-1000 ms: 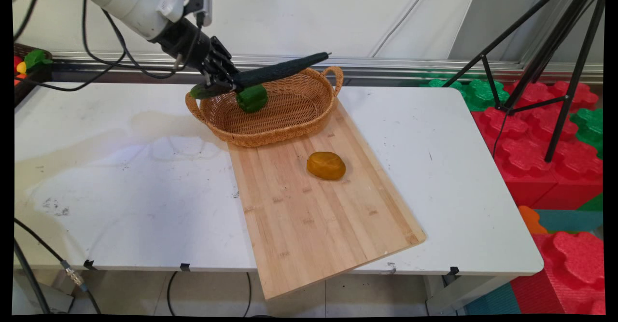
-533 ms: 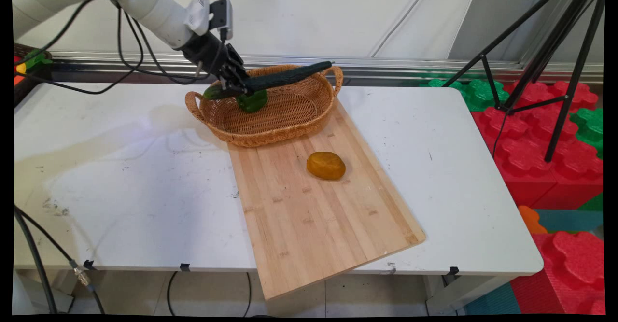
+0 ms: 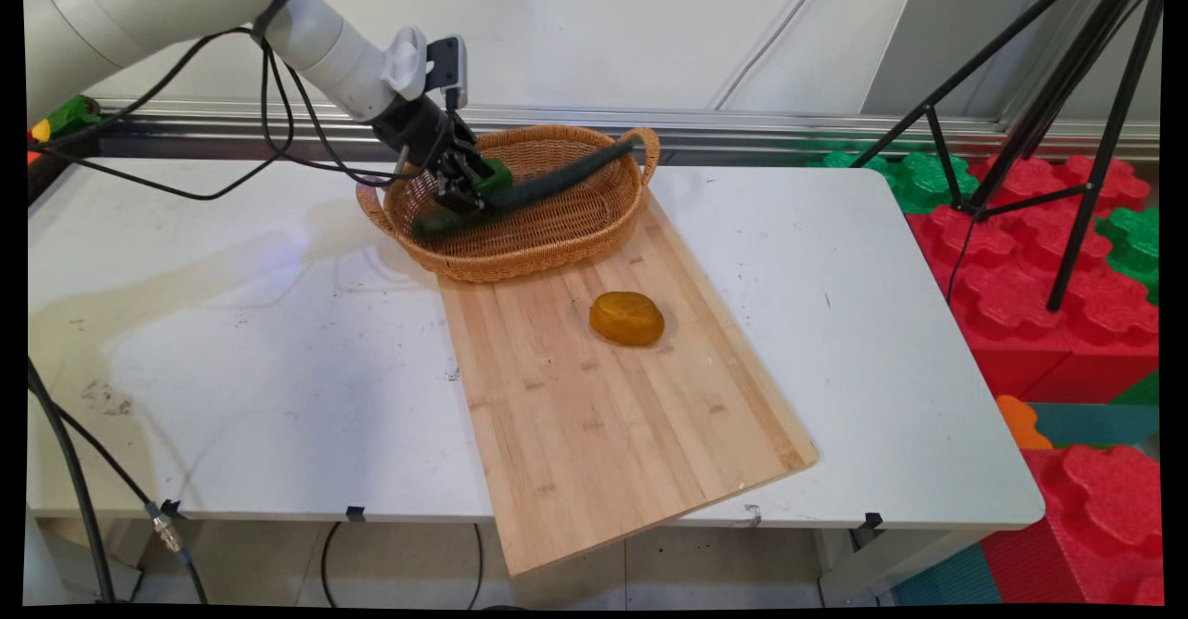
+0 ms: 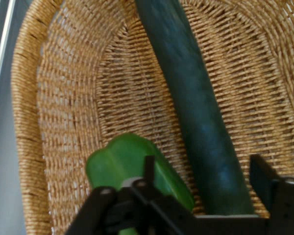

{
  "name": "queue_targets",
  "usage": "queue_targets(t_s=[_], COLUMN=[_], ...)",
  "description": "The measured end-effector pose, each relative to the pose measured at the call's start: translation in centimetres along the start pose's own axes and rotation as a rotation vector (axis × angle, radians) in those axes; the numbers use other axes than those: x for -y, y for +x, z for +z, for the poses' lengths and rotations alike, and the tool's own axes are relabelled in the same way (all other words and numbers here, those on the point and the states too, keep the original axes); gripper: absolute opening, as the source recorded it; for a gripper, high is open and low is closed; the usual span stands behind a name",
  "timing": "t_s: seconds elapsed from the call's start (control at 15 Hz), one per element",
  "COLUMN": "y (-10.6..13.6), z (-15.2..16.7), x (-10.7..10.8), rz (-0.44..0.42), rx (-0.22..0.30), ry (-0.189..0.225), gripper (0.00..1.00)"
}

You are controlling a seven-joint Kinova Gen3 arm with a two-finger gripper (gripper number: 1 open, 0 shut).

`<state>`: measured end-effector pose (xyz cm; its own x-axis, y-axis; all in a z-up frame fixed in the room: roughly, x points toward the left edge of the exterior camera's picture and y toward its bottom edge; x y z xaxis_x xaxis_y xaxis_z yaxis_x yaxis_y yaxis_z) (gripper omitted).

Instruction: Place the picked object in the vegetable basket

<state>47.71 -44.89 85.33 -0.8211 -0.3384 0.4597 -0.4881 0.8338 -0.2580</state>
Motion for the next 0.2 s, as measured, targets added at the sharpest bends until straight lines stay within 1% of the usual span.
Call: queue_targets(t_s=[0.2], y=[-0.09], z=[0.53], x=[0.0], rz=[-0.024], rx=[-0.006], ry=[-0.002], gripper=[1.0])
